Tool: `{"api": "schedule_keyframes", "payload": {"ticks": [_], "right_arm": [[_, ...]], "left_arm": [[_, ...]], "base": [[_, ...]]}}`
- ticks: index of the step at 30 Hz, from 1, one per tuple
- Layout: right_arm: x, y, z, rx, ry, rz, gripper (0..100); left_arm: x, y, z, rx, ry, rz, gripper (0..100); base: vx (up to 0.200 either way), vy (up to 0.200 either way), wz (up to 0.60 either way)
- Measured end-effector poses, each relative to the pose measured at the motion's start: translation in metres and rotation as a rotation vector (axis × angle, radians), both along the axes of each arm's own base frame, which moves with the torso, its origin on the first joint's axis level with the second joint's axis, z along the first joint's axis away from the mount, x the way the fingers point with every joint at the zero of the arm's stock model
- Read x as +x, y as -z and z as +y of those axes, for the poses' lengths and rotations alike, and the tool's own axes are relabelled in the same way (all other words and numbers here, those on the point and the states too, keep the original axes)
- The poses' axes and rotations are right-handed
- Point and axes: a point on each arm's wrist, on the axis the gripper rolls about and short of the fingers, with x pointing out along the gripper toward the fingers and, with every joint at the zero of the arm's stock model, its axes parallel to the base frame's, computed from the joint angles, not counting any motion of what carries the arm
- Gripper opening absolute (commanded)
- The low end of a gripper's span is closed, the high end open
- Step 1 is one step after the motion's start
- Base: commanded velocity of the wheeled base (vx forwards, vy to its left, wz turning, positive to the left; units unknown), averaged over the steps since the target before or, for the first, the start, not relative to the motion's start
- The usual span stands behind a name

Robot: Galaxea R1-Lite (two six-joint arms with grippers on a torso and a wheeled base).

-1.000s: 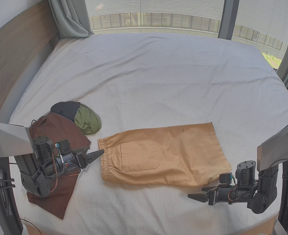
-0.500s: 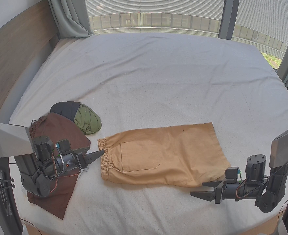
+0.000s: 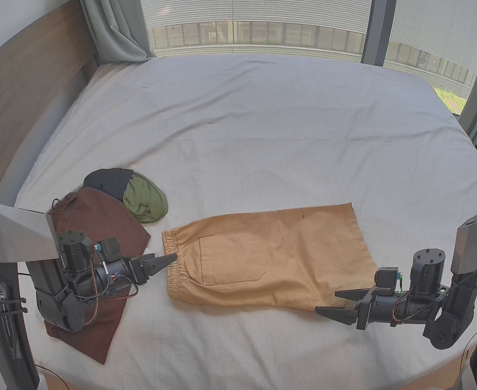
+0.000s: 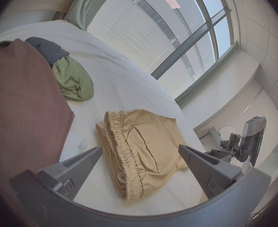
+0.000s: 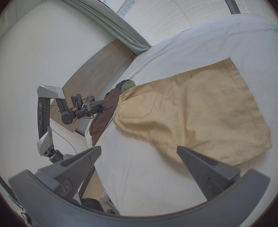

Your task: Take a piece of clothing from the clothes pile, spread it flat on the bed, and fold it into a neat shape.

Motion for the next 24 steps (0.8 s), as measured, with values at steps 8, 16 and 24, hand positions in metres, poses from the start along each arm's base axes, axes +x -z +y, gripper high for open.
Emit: {"api": "schedule_keyframes", "payload": {"ticks": [8,16,24], "right_arm": [[0.000,0.000,0.000,0.000,-0.001,-0.003,100],[0.000,0.001,0.001,-0.003,-0.006,0.001,100],[0.000,0.002,0.002,-0.005,-0.008,0.006,100]], "left_arm": [[0.000,0.017,-0.008,-0.004,0.019,0.060,100],[0.007,0.035,-0.014,0.002,0.025,0.089,100],[0.012,0.051,-0.015,-0.042,0.007,0.159,100]], "base": [[0.000,0.000,0.00],[0.000,0.000,0.00],[0.000,0.000,0.00]]}}
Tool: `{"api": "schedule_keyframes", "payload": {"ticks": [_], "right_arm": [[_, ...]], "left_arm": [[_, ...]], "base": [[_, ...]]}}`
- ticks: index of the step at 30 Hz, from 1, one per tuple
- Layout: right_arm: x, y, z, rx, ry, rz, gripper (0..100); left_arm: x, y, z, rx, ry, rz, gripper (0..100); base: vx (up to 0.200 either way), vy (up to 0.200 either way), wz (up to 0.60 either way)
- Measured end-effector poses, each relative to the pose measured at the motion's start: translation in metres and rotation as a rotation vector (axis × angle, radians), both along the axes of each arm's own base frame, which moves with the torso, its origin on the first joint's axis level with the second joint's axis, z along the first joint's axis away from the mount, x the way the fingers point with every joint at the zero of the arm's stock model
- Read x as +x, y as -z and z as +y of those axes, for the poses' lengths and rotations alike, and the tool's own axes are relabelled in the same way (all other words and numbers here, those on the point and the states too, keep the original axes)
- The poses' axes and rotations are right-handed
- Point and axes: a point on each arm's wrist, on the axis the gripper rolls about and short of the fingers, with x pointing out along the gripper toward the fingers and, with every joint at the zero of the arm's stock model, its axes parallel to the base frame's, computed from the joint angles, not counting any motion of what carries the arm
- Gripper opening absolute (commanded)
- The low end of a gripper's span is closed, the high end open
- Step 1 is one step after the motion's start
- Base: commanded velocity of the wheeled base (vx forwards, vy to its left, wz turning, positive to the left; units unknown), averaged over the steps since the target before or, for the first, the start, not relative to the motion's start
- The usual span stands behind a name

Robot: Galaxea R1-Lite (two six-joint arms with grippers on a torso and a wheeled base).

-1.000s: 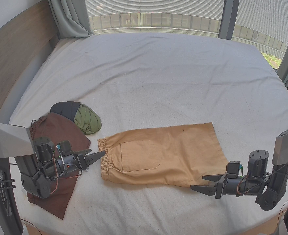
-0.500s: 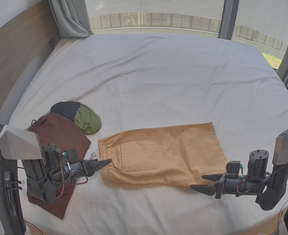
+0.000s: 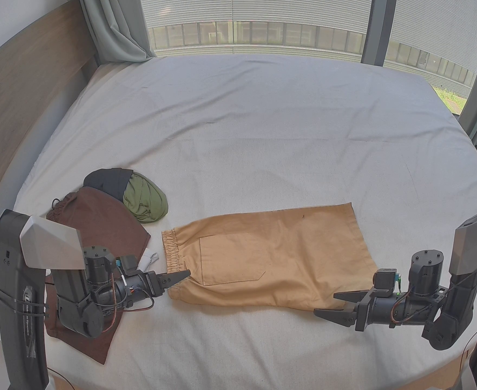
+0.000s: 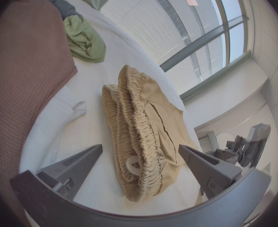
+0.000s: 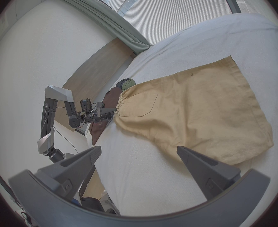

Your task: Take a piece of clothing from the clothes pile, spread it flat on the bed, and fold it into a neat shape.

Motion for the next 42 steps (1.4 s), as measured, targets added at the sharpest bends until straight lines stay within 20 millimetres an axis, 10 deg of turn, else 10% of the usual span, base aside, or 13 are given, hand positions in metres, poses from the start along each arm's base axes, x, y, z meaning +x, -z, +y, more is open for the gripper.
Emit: {"api": "schedule_keyframes", "payload": {"ticks": [31,32,42], "right_arm": [[0.004,0.004,0.001,-0.003,0.001,0.004,100],[0.004,0.004,0.001,-0.003,0.002,0.005,100],[0.006,0.003,0.001,0.000,0.007,-0.005,100]], "left_arm": [[0.016,-0.005,-0.045,-0.140,-0.212,0.076,100],[0.015,-0.005,-0.045,-0.140,-0.213,0.076,0],[0.014,-0.007,-0.044,-0.137,-0.217,0.078,0]], "base": [[0.000,0.000,0.00],[0.000,0.000,0.00],[0.000,0.000,0.00]]}}
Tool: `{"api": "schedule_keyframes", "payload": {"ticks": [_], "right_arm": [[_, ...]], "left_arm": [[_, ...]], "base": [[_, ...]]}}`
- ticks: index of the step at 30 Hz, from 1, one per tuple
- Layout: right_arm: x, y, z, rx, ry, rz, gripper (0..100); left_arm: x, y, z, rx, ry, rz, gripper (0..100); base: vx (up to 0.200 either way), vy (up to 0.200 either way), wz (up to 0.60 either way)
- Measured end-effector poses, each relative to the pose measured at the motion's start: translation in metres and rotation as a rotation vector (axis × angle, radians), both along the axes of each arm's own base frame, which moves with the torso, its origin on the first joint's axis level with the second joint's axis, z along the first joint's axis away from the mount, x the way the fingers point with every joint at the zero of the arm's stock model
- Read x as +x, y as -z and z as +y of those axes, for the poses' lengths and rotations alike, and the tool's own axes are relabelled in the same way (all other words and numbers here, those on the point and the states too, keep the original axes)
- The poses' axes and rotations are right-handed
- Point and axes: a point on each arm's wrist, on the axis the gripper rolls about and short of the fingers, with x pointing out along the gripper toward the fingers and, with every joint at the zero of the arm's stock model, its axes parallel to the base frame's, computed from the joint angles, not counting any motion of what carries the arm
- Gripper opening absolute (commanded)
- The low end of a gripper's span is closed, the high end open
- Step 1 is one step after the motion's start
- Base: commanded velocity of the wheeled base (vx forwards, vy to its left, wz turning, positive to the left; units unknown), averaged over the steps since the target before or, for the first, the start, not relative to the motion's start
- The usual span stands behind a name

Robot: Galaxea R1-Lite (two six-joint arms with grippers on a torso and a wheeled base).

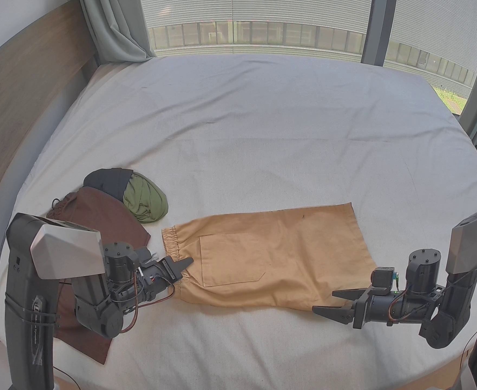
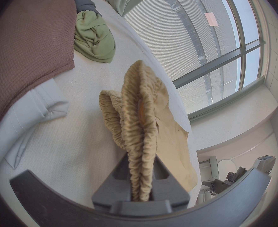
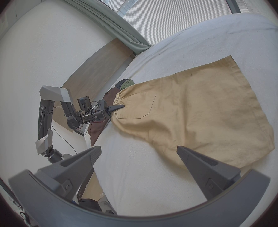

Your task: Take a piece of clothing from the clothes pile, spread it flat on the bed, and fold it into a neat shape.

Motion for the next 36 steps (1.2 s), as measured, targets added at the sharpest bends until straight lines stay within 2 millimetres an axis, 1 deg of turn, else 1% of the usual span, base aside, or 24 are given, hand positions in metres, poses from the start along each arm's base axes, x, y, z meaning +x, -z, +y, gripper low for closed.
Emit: {"api": "schedule_keyframes", "payload": {"ticks": [8,15,28,36], "right_arm": [[0.003,0.001,-0.001,0.000,0.009,-0.002,100],[0.004,0.002,-0.001,0.000,0.012,-0.001,100],[0.006,0.003,-0.002,0.000,0.015,0.001,100],[0.005,0.003,-0.002,0.000,0.015,0.000,100]], "left_arm": [[-0.002,-0.012,0.003,-0.011,0.006,-0.023,0],[-0.005,-0.016,0.005,-0.014,0.041,-0.025,0],[-0.012,-0.031,0.020,-0.045,0.105,-0.031,0],[-0.020,-0.040,0.034,-0.059,0.156,-0.029,0]], "base": [[0.000,0.000,0.00],[0.000,0.000,0.00],[0.000,0.000,0.00],[0.000,0.000,0.00]]}}
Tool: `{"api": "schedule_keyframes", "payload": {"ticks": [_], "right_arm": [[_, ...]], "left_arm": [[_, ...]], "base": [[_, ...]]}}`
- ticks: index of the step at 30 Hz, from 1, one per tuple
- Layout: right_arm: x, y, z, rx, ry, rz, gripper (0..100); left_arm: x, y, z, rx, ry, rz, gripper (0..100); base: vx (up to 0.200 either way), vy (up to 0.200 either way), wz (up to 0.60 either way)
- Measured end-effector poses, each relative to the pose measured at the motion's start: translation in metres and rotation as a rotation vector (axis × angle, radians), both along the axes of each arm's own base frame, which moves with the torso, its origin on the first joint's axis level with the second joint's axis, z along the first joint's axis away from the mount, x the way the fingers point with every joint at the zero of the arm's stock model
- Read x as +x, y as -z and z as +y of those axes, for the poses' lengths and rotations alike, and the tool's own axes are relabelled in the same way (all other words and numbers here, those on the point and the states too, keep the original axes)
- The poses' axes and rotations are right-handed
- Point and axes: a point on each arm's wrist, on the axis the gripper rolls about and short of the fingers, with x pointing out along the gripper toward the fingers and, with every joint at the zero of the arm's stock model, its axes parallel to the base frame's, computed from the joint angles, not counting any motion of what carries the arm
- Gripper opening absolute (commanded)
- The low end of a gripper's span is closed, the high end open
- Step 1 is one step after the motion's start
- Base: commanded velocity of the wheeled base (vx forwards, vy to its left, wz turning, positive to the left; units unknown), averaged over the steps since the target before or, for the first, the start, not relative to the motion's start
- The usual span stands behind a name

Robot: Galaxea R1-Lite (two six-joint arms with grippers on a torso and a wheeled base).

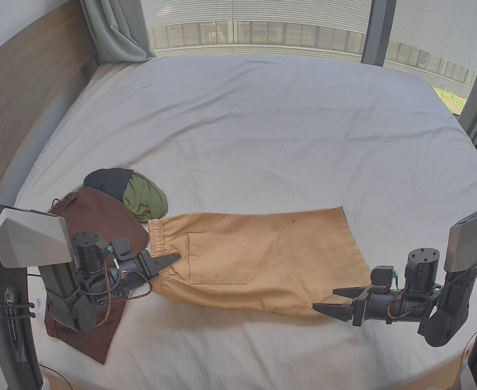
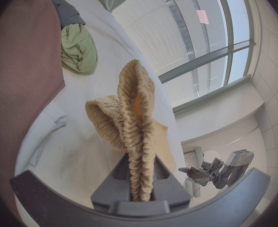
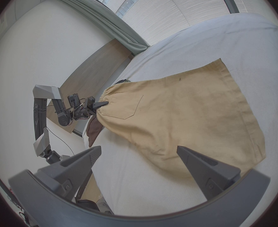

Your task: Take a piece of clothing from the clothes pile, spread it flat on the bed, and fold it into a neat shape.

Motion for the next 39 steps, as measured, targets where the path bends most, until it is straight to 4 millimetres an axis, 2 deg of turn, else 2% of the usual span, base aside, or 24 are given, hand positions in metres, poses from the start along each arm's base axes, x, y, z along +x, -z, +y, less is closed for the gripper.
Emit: {"api": "schedule_keyframes", "payload": {"ticks": [27,31,39], "right_arm": [[0.000,0.000,-0.001,0.000,0.002,-0.001,100],[0.000,0.000,-0.001,0.000,0.002,-0.001,100],[0.000,0.000,0.000,0.000,0.000,-0.001,100]], "left_arm": [[-0.008,-0.021,0.059,0.001,0.009,-0.078,0],[-0.010,-0.023,0.061,-0.001,0.009,-0.079,0],[-0.011,-0.025,0.051,0.003,0.031,-0.086,0]], "base": [[0.000,0.000,0.00],[0.000,0.000,0.00],[0.000,0.000,0.00]]}}
